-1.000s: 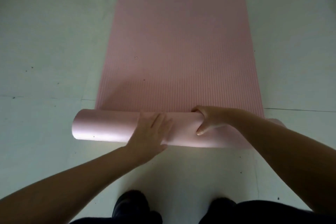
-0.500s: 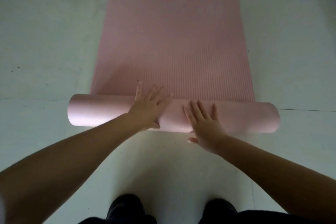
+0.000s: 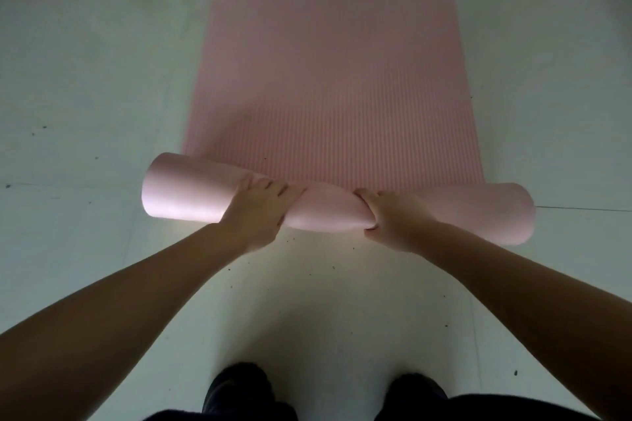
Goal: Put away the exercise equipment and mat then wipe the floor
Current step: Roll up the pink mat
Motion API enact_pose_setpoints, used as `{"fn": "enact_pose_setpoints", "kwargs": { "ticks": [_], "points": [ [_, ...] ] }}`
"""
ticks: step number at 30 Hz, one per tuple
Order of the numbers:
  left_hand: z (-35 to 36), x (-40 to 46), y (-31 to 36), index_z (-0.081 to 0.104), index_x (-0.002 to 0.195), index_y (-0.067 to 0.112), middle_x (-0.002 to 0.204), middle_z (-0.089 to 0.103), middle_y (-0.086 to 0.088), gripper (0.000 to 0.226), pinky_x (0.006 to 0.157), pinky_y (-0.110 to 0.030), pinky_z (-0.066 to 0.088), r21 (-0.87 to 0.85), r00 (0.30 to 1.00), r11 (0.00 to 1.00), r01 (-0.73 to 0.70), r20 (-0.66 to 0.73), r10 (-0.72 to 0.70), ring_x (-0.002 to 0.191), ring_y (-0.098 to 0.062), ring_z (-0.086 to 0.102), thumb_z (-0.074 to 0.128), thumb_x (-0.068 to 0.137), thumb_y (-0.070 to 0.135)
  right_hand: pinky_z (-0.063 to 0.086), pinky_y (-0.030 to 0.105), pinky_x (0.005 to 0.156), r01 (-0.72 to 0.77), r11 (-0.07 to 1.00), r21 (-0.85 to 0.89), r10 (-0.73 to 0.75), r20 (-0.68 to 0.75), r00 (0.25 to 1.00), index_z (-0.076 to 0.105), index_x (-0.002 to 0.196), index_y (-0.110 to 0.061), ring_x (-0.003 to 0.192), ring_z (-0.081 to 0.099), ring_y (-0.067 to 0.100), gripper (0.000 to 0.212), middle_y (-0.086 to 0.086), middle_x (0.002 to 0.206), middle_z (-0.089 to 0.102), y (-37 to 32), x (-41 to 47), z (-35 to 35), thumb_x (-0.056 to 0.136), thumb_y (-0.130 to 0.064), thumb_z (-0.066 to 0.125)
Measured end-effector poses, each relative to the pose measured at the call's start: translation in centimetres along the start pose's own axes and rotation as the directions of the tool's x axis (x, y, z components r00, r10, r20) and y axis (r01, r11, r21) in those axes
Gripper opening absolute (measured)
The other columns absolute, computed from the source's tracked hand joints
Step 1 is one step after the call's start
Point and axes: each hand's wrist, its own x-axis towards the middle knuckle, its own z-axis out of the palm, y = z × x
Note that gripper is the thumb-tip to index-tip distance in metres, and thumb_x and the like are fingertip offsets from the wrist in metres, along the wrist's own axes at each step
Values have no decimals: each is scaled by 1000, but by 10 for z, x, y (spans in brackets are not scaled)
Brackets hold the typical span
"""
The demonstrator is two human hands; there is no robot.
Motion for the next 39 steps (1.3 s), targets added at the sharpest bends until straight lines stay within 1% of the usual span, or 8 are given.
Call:
{"fn": "enact_pose_setpoints", "kwargs": {
  "ticks": [9,15,17,20,24,33,36,39],
  "points": [
    [9,-16,-18,15,151,26,156,23,2,119,111,-24,22,-482,703,871,97,653,283,140,-15,26,71,47,45,38,35,98,-72,949,307,-125,577,807,41,139,-19,120,50,26,72,7,136,52,-18,-13,12,77,-30,76],
    [-2,-17,-22,8,152,24,157,16,-8,83,115,-43,23,-290,897,948,133,442,9,144,-26,16,61,89,38,33,40,110,-172,932,320,42,375,926,25,148,-22,132,41,26,90,5,148,38,14,-3,10,76,-53,70],
    [-11,-18,-18,17,151,19,149,32,-15,66,108,-49,33,-153,991,986,59,127,-40,137,-33,30,50,94,30,32,46,110,-251,922,293,193,214,958,26,147,-25,130,44,27,81,5,146,42,21,1,5,81,-58,60],
    [-13,-17,10,32,140,17,131,53,-16,59,93,-53,46,-22,944,977,-214,-261,201,116,-36,54,42,86,39,22,48,114,-286,939,190,298,-37,954,30,145,-24,130,42,27,59,5,143,44,19,4,-1,93,-48,46],
    [-5,-14,32,-27,145,29,158,-15,-10,107,112,-62,6,18,952,992,-124,285,114,147,-29,-7,49,81,69,13,49,117,-181,978,103,199,-211,957,30,145,-20,136,34,24,51,4,147,38,9,-9,2,98,-40,33],
    [-22,38,-14,-4,151,29,158,10,-4,102,114,-46,15,-282,977,959,15,207,46,144,-26,13,57,79,66,16,69,102,34,969,-246,-93,-234,968,20,147,-12,140,26,37,102,17,153,28,3,-45,40,69,-54,70],
    [-9,26,-10,0,150,25,155,23,-16,85,110,-58,25,-104,985,982,-154,-87,146,141,-37,26,40,86,64,7,71,102,-2,965,-263,-39,-152,988,-2,149,-16,143,12,36,124,16,157,14,12,-31,33,62,-58,76],
    [0,19,4,-21,144,30,159,2,-16,100,109,-64,14,18,991,991,-130,-15,130,146,-35,4,47,81,68,-6,65,105,-18,975,-224,-3,-93,996,-31,140,-21,144,-13,29,121,10,159,-11,19,-7,21,77,-51,68]
  ]
}}
